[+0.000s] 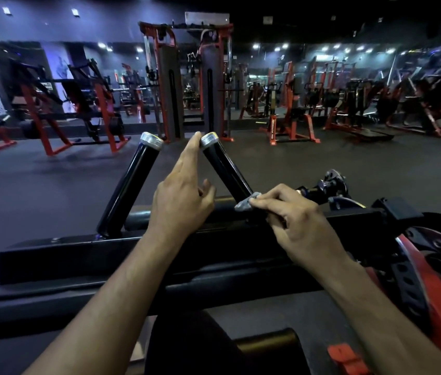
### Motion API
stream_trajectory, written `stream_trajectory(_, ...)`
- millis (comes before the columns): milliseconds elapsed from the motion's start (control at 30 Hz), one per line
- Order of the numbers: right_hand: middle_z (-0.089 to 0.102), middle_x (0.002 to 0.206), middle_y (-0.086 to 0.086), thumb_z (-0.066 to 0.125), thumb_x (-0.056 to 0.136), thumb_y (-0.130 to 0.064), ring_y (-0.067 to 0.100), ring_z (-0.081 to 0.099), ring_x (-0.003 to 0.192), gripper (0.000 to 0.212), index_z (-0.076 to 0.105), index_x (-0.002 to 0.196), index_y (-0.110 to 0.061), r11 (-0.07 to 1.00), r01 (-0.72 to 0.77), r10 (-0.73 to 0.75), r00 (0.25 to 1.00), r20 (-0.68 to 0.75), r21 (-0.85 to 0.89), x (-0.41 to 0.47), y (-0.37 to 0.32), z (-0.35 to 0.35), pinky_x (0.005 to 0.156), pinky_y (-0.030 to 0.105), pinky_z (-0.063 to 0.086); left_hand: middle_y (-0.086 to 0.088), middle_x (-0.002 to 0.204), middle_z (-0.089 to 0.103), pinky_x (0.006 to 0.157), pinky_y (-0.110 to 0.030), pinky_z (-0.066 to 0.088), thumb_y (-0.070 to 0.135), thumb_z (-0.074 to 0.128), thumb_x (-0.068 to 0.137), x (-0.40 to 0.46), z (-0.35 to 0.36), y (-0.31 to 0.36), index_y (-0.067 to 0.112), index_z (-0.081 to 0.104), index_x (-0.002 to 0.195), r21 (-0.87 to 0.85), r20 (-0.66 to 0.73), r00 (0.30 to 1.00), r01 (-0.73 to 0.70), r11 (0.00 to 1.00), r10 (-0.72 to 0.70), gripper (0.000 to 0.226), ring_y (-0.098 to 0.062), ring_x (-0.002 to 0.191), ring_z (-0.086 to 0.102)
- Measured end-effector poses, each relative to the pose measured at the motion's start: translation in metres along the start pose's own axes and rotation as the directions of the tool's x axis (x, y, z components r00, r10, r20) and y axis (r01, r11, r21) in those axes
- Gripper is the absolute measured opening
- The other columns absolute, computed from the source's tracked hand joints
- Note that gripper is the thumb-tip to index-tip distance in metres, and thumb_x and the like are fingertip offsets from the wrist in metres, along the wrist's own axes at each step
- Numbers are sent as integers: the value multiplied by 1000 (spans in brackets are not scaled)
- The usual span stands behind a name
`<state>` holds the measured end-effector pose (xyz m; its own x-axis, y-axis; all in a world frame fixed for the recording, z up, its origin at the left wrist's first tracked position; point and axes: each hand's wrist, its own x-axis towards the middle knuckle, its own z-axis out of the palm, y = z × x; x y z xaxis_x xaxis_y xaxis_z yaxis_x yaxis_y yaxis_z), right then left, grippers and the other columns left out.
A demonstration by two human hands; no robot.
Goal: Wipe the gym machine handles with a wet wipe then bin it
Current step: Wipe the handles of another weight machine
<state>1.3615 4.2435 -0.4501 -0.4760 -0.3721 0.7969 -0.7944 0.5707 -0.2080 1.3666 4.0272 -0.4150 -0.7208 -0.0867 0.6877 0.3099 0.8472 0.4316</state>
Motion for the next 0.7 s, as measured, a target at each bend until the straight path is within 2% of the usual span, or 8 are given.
stream_trajectory(167, 67, 96, 1, 73, 88, -1, 11, 69, 90, 25, 76, 111, -9, 1000, 20, -20, 998, -57, -11, 0, 9, -4, 82, 25, 55, 4, 151, 52, 75, -29, 46, 18, 64, 93, 0, 0, 0, 34, 13, 162, -6, -7, 1000, 1, 1000, -1, 87, 2, 64, 53)
stream_trajectory(300, 68, 90, -1, 74, 85, 2, 7, 66, 84, 23, 78, 103, -12, 998, -64, 66, 989, -133, 23, 16, 9, 3, 78, 14, 49, 1, 145, 56, 74, -32, 51, 19, 64, 93, 0, 0, -1, 37, 12, 161, -5, -4, 1000, 10, 1000, -10, 87, 6, 64, 52)
stream_trajectory(367, 70, 93, -4, 73, 84, 2, 4, 66, 88, 23, 79, 100, -14, 991, -103, 113, 983, -142, 80, 31, 7, 7, 79, 16, 51, 0, 138, 62, 72, -33, 51, 19, 64, 93, -1, 0, -1, 40, 11, 160, -11, 0, 1000, 19, 1000, -19, 88, 5, 63, 53)
stream_trajectory(500, 74, 106, -10, 71, 84, 3, -3, 66, 102, 28, 78, 103, -16, 969, -150, 174, 978, -112, 196, 51, 3, 11, 89, 15, 51, 6, 145, 56, 78, -41, 58, 20, 64, 93, 0, -2, 0, 42, 10, 160, -23, -3, 1000, 23, 999, -23, 89, -7, 71, 64)
stream_trajectory(600, 75, 102, -11, 71, 85, 3, -4, 67, 99, 29, 77, 103, -18, 979, -125, 143, 984, -105, 164, 42, 2, 9, 86, 14, 51, 3, 142, 58, 75, -37, 57, 20, 65, 94, 0, -2, 0, 42, 8, 160, -21, 7, 999, 39, 999, -39, 90, 0, 66, 59)
stream_trajectory(700, 74, 98, -11, 72, 82, 6, -4, 66, 96, 30, 77, 100, -17, 991, -100, 109, 990, -87, 94, 16, 10, 4, 84, 12, 49, -1, 130, 64, 69, -35, 51, 14, 63, 91, 0, -1, 0, 42, 8, 160, -15, 24, 999, 49, 999, -49, 93, -11, 68, 60)
